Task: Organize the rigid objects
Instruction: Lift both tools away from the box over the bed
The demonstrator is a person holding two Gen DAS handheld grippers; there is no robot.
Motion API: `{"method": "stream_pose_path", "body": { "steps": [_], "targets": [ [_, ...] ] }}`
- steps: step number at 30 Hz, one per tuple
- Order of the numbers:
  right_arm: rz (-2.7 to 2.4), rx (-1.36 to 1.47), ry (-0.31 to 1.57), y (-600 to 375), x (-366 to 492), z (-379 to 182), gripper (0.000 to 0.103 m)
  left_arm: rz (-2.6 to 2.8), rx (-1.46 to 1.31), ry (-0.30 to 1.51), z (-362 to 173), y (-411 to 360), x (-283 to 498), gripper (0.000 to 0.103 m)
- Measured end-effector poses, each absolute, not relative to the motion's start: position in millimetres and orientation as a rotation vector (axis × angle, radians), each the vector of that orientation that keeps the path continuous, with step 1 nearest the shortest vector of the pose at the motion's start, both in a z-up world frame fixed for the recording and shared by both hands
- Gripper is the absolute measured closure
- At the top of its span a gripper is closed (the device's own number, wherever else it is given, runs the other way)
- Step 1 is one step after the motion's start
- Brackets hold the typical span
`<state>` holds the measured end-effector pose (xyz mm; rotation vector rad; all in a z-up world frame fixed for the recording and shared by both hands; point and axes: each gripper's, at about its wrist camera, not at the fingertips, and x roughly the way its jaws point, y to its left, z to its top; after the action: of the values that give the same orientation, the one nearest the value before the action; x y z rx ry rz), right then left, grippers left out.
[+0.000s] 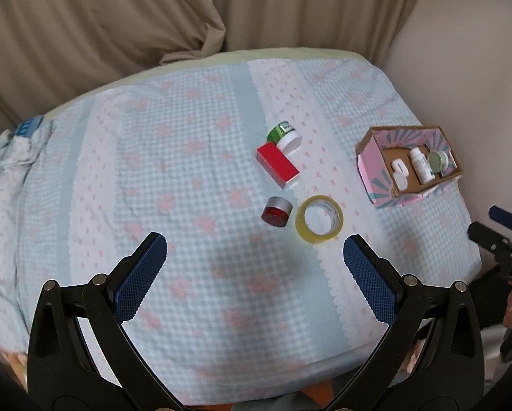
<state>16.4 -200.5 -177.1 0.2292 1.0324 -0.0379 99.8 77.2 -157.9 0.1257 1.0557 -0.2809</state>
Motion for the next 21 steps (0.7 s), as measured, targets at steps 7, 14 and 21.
{"method": "stream_pose_path", "body": {
  "steps": [7,14,21],
  "targets": [
    [-0.074,0.277,1.083,-162,34,-196,0.0,-0.39,0.183,1.133,-190,91,133,0.0],
    [-0.037,0.254,1.101,-145,88,-215,0.0,-0.45,0.219,1.208,-245,79,172,0.0],
    [0.089,0.148,1.138,-137,175,-249,0.0,-0.486,0.217,1.235,-306,55,201,0.0]
  ]
}}
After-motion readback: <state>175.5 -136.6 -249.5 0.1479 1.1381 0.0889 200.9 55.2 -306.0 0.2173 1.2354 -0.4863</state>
